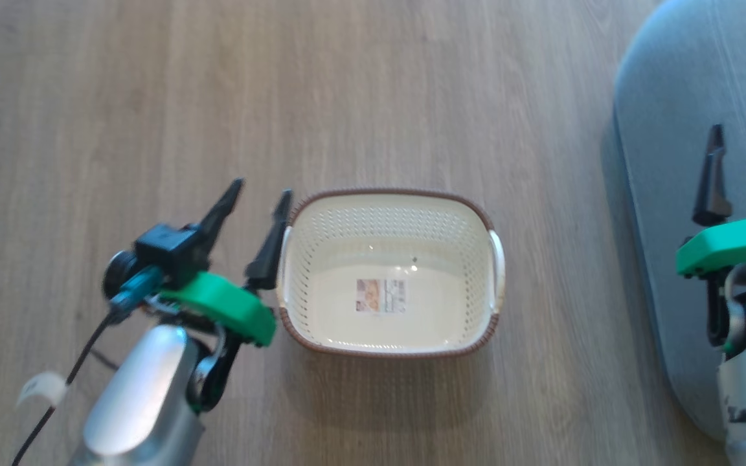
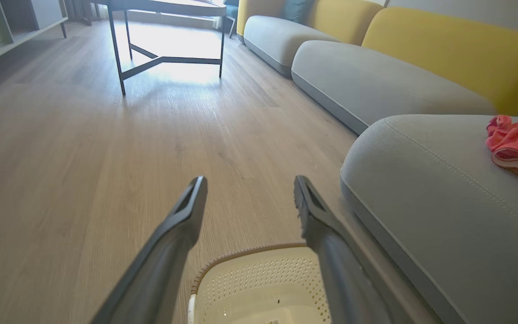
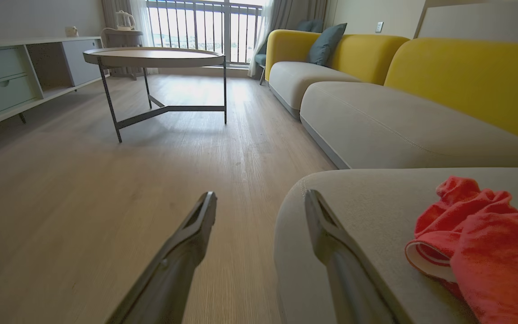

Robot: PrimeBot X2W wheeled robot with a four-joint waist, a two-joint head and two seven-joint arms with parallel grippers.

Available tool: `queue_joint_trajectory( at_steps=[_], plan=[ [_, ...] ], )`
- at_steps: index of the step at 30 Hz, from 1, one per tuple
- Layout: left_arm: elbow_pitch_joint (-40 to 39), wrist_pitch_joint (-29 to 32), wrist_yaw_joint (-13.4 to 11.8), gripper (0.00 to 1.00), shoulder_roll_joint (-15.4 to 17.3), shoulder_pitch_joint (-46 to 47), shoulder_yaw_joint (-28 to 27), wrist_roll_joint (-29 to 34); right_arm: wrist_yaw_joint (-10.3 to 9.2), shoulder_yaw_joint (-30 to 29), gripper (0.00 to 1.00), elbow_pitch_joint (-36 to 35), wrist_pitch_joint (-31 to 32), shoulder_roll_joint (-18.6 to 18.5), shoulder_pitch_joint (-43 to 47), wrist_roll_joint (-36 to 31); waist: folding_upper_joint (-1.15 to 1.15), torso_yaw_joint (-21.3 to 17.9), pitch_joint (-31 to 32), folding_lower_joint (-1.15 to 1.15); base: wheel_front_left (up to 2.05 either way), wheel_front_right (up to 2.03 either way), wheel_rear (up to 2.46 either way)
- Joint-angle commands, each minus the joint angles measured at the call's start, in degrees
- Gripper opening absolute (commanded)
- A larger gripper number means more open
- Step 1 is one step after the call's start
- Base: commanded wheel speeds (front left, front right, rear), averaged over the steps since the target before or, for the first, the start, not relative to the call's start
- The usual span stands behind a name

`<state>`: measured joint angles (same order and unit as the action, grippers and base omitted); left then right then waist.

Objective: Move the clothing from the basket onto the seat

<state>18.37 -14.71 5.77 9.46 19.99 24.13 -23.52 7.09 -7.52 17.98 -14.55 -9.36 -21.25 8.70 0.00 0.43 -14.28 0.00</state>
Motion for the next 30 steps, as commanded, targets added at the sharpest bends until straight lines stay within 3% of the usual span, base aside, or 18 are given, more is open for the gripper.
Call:
queue_joint_trajectory(
  at_steps=[1,17,30],
  plan=[
    [-2.3,-0.3,-0.6,1.0,0.2,-0.2,-4.0,1.0,0.4,1.9,1.0,-2.6,-0.4,-0.2,0.4,0.6,0.0,2.0,2.0,0.0,0.0,0.0,0.0],
    [-6.1,-0.3,-1.9,1.0,-3.6,-10.8,-21.3,10.1,0.4,9.3,1.0,-6.9,-0.4,2.0,6.7,4.2,0.0,3.7,7.9,0.0,0.0,0.0,0.0],
    [-5.7,-0.3,-0.3,1.0,-5.7,-14.0,-24.8,13.4,0.4,11.1,1.0,-6.1,-0.4,3.5,12.1,4.6,0.0,2.8,10.3,0.0,0.0,0.0,0.0]
  ],
)
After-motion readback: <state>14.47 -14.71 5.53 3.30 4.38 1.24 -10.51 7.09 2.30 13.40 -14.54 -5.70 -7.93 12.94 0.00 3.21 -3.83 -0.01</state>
